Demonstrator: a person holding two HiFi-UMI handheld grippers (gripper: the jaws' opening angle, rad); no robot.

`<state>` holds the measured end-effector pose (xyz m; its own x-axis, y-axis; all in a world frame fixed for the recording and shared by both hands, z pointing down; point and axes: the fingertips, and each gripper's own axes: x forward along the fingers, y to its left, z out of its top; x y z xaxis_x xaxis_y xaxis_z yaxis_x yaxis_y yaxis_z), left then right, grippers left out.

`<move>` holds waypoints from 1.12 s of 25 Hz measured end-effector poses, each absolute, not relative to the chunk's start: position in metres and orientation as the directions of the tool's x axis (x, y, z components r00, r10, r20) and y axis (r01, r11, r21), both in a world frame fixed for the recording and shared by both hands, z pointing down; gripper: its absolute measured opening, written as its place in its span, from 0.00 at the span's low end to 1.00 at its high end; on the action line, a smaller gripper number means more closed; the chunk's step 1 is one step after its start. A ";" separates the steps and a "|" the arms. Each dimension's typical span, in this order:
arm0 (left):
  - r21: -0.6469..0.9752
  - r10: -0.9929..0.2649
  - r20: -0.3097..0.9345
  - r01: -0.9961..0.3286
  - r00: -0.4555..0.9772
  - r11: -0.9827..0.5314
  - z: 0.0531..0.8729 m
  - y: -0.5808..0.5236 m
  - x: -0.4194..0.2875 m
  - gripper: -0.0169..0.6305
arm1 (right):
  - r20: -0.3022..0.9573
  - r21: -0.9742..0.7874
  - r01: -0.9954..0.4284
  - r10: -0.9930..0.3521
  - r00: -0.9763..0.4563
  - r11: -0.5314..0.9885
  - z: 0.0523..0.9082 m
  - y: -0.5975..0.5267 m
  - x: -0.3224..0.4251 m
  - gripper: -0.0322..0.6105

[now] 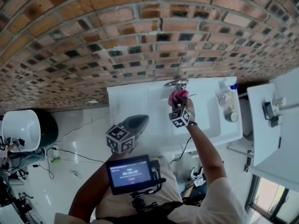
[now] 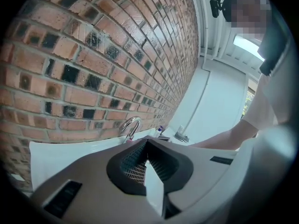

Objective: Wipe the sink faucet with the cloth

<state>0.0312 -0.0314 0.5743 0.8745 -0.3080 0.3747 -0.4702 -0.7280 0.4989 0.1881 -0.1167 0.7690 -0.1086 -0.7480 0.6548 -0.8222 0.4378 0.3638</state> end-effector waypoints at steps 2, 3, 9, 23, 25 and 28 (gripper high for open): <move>0.501 -0.318 0.374 -0.478 0.871 -0.721 0.574 -0.035 0.028 0.01 | 0.692 0.439 -0.756 -0.719 -0.061 0.486 0.784 -0.127 0.186 0.18; 0.502 -0.324 0.375 -0.484 0.869 -0.717 0.575 -0.038 0.025 0.01 | 0.714 0.472 -0.713 -0.699 -0.034 0.518 0.794 -0.132 0.185 0.18; 0.509 -0.358 0.381 -0.517 0.852 -0.689 0.580 -0.048 0.011 0.01 | 0.833 0.541 -0.499 -0.514 0.205 0.677 0.859 -0.138 0.198 0.18; 0.523 -0.391 0.373 -0.538 0.842 -0.661 0.580 -0.053 0.001 0.01 | 0.819 0.568 -0.369 -0.463 0.339 0.735 0.871 -0.144 0.223 0.18; 0.523 -0.396 0.374 -0.544 0.839 -0.656 0.583 -0.054 -0.002 0.01 | 0.816 0.578 -0.410 -0.503 0.285 0.705 0.861 -0.145 0.222 0.18; 0.532 -0.393 0.381 -0.546 0.837 -0.647 0.587 -0.053 -0.001 0.01 | 0.808 0.575 -0.517 -0.541 0.235 0.634 0.844 -0.147 0.226 0.18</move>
<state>-0.0011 -0.0527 0.5870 0.8371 -0.3925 0.3811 -0.5458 -0.6472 0.5322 0.2257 -0.1475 0.8437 0.2348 -0.5410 0.8076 -0.5171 0.6340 0.5750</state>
